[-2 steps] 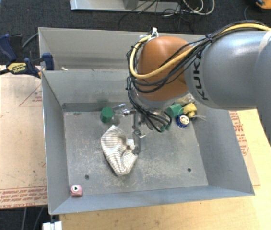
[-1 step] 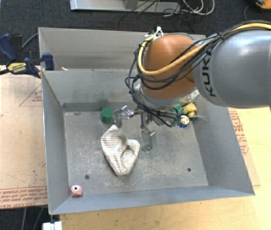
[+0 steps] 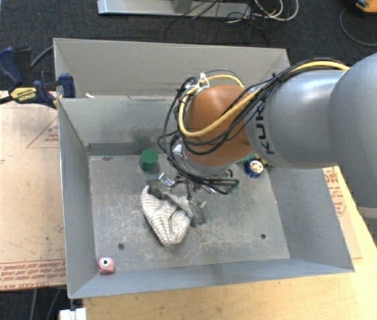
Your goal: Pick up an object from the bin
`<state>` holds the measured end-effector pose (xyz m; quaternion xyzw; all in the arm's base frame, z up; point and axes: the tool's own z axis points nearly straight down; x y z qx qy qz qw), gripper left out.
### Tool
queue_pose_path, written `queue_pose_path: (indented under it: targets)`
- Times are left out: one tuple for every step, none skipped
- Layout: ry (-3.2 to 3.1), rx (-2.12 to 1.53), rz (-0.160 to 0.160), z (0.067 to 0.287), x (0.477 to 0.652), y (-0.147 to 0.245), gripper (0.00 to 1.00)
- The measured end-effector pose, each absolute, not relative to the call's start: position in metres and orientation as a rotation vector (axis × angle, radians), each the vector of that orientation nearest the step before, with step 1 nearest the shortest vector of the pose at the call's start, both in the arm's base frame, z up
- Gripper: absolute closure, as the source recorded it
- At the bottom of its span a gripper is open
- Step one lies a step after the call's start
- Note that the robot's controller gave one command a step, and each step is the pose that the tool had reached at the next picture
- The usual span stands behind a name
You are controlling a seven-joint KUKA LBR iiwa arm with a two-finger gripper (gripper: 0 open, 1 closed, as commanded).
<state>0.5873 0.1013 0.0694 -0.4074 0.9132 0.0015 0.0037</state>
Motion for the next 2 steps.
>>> queue_pose_path:
  targets:
    - [2.642,-1.681,0.004,0.0716,0.5922,0.1028,1.0]
    - [2.641,-1.681,0.004,0.0716,0.5922,0.1028,1.0]
